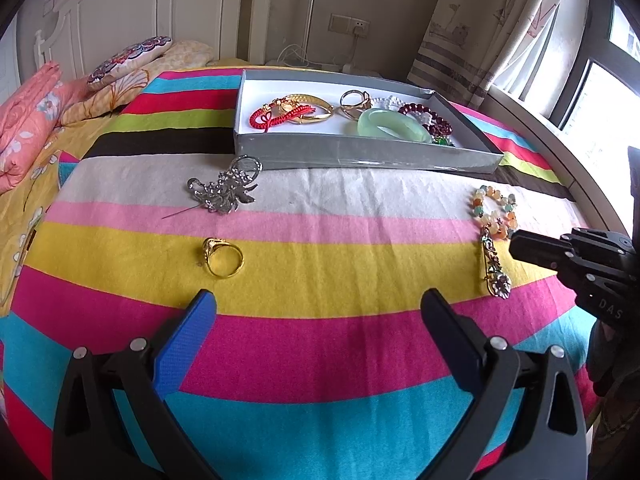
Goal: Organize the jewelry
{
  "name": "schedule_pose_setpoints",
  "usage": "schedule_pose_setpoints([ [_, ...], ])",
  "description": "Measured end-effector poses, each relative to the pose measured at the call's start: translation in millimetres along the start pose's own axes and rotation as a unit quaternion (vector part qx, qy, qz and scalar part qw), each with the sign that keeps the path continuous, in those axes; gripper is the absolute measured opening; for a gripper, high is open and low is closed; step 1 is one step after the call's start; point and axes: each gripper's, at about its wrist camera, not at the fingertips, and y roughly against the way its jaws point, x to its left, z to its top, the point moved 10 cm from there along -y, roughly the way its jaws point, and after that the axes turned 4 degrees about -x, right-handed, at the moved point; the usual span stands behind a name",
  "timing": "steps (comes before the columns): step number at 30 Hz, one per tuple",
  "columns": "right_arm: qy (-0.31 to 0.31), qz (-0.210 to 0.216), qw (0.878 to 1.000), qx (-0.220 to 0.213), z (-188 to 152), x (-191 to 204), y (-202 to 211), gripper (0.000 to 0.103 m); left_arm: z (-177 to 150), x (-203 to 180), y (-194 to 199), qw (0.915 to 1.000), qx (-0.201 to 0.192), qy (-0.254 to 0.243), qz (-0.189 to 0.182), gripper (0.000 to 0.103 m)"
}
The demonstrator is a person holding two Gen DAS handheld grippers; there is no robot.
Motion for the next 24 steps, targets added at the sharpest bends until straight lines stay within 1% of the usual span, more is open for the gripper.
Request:
schedule_pose_setpoints([
  [1,-0.004,0.005,1.0,-0.002,-2,0,4,0.007,0,0,-1,1.0,0.001,-0.001,0.001,0.101],
  [3,-0.006,0.013,1.0,-0.001,-8,2,12,0.016,1,0,-1,1.0,0.001,-0.002,0.002,0.101],
  [4,-0.003,0.01,1.0,0.002,-11,3,14,0.033,1,-1,-1,1.0,0.001,-0.002,0.002,0.101],
  [5,0.002,0.003,1.0,0.002,-14,4,16,0.057,1,-1,-1,1.0,0.001,-0.002,0.002,0.101],
  [6,0.005,-0.001,1.0,-0.001,-14,5,17,0.063,1,-1,-1,1.0,0.002,-0.004,0.003,0.101],
  [9,-0.011,-0.006,1.0,-0.008,-12,7,20,0.061,0,-2,-2,0.9999,0.004,-0.011,0.008,0.101],
  [11,-0.031,0.008,0.999,0.005,-11,14,14,0.059,-1,-2,-4,0.9997,0.008,-0.02,0.015,0.101],
  [12,-0.036,0.007,0.999,0.015,-12,17,10,0.059,-2,-2,-4,0.9994,0.011,-0.026,0.019,0.101],
  [16,-0.066,-0.029,0.996,0.051,-16,19,-17,0.06,-6,-5,-9,0.997,0.025,-0.059,0.043,0.101],
  [17,-0.064,-0.043,0.996,0.046,-13,20,-19,0.061,-7,-6,-9,0.9969,0.025,-0.059,0.045,0.101],
  [19,-0.047,-0.077,0.995,0.051,-10,22,-26,0.06,-8,-5,-8,0.9968,0.029,-0.058,0.047,0.101],
  [21,-0.033,-0.101,0.993,0.051,-9,20,-31,0.061,-12,-3,-4,0.9966,0.035,-0.058,0.048,0.101],
  [22,-0.027,-0.108,0.993,0.048,-8,19,-33,0.06,-15,-1,-1,0.9964,0.038,-0.06,0.046,0.101],
  [24,-0.019,-0.108,0.993,0.046,-7,19,-33,0.055,-22,8,7,0.9967,0.039,-0.055,0.046,0.101],
])
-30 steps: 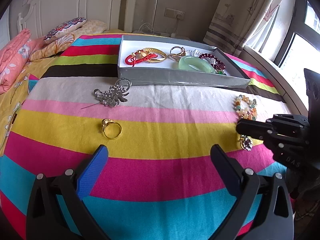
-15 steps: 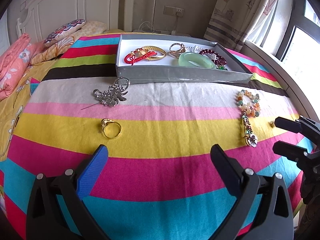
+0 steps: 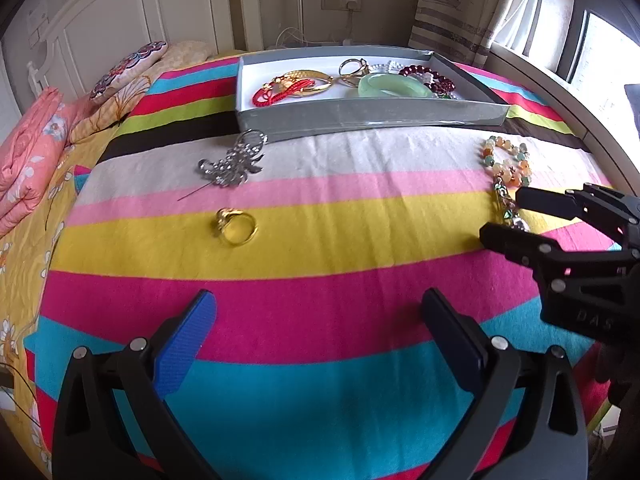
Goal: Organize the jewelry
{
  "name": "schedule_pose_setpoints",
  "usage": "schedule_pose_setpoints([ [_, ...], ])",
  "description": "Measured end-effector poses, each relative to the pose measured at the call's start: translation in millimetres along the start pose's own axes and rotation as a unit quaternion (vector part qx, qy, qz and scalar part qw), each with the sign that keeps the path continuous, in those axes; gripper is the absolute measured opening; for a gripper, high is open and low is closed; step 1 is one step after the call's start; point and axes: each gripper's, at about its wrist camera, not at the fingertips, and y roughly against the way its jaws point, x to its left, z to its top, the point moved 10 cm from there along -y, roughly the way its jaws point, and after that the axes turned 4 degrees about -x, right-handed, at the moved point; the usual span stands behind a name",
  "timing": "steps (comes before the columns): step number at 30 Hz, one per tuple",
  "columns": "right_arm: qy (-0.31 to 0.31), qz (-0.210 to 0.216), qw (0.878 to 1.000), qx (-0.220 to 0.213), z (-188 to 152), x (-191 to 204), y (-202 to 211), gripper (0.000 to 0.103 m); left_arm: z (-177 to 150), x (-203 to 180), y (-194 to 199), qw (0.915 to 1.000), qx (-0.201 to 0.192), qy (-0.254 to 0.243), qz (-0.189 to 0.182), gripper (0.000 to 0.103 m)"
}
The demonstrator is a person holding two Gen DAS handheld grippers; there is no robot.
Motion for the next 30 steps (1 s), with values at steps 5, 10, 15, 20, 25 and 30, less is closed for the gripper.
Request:
schedule_pose_setpoints([
  [5,0.049,0.024,0.999,-0.005,-9,7,12,0.025,-9,31,22,0.9953,-0.03,0.07,-0.06,0.101],
  [10,0.067,0.058,0.996,-0.025,-25,10,30,0.025,-10,35,25,0.9946,-0.028,0.069,-0.072,0.101],
  [15,0.041,0.068,0.996,-0.05,-29,-4,46,0.025,-5,33,19,0.9952,-0.005,0.076,-0.062,0.094],
  [20,0.026,0.086,0.993,-0.071,-26,-7,55,0.025,47,55,16,0.9951,-0.032,0.081,-0.047,0.08],
  [25,0.022,0.093,0.993,-0.071,-25,-8,55,0.025,86,55,-20,0.9996,-0.027,0.008,-0.011,0.08],
  [30,0.011,0.099,0.992,-0.073,-25,-10,56,0.025,88,47,-55,0.9985,-0.01,-0.053,-0.004,0.054],
])
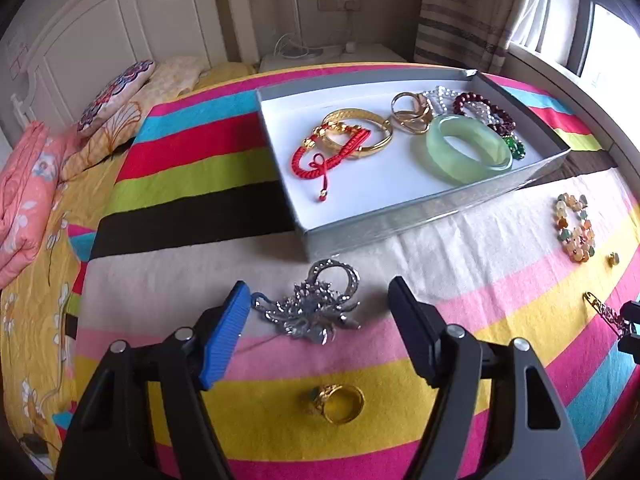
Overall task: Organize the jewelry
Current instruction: 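Grasp the silver brooch with the left tool while the right tool holds the flower brooch, then lower both brooches into the white box and open both tools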
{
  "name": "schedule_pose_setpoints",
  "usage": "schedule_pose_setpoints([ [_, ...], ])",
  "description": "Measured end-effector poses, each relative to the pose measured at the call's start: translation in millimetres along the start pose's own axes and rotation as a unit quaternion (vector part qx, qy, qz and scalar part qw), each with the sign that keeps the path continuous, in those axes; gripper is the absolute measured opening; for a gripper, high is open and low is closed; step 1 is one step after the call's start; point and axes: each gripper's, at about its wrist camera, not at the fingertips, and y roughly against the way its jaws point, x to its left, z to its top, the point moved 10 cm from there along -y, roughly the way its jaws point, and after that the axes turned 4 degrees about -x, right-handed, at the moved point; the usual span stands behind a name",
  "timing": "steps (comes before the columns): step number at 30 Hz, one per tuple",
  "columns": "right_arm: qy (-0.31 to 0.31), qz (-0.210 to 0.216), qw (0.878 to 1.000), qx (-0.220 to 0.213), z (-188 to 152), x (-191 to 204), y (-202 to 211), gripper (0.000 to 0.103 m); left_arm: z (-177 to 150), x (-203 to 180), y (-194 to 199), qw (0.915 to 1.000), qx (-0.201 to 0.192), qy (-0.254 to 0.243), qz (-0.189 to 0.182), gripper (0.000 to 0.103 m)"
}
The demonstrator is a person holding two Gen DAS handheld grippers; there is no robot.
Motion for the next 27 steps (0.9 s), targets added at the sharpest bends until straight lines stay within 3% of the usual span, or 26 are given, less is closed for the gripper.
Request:
schedule_pose_setpoints([
  [2,0.0,0.001,1.0,-0.002,0,0,1,0.025,2,-2,4,0.9999,-0.01,-0.01,0.0,0.036],
  [3,0.001,0.001,1.0,-0.003,0,0,1,0.025,4,-2,11,0.9995,-0.023,-0.019,0.006,0.023],
  [5,0.0,0.0,1.0,-0.009,1,0,3,0.025,5,-3,24,0.9987,-0.038,-0.03,0.017,0.012],
  [18,0.009,-0.002,0.999,-0.034,19,10,9,0.025,38,-27,108,0.9916,-0.123,-0.039,-0.005,0.012],
  [27,0.033,-0.021,0.997,-0.064,71,3,9,0.025,69,-53,112,0.9888,-0.14,-0.048,-0.021,0.012],
])
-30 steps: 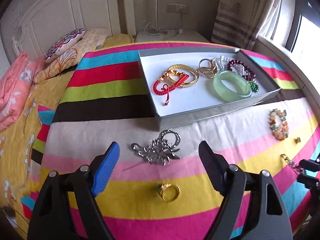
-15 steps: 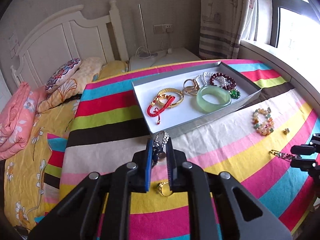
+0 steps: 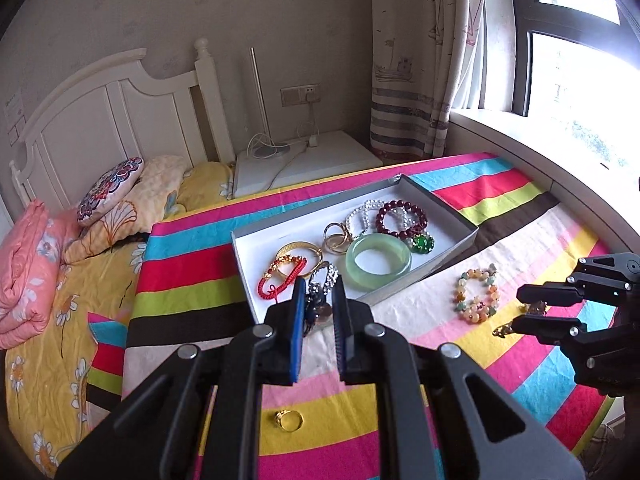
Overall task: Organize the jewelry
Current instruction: 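Lower both brooches into the white box and open both tools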
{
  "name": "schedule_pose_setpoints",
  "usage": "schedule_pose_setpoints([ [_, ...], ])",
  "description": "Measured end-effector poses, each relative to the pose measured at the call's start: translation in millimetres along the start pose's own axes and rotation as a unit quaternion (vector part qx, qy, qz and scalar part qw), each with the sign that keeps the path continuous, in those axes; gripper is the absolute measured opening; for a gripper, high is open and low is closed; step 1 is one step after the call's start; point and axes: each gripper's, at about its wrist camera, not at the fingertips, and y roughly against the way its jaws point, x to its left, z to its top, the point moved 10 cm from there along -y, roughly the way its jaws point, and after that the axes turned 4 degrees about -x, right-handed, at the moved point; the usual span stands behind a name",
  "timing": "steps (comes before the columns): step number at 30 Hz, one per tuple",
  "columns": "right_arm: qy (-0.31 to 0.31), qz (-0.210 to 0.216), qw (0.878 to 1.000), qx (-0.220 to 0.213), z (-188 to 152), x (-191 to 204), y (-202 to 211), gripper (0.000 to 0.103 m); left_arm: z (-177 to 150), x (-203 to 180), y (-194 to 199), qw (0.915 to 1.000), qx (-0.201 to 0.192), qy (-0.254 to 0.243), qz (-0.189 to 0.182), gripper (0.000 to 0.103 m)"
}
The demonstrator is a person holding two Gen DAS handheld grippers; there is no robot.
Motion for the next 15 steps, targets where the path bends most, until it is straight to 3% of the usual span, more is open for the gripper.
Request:
schedule_pose_setpoints([
  [8,-0.007,-0.006,1.0,-0.028,42,-17,-17,0.025,17,-2,-26,0.9996,0.006,0.02,-0.018,0.012],
  [15,-0.007,-0.018,1.0,-0.021,68,-34,-49,0.025,18,9,-71,0.9964,0.031,0.07,-0.037,0.012],
])
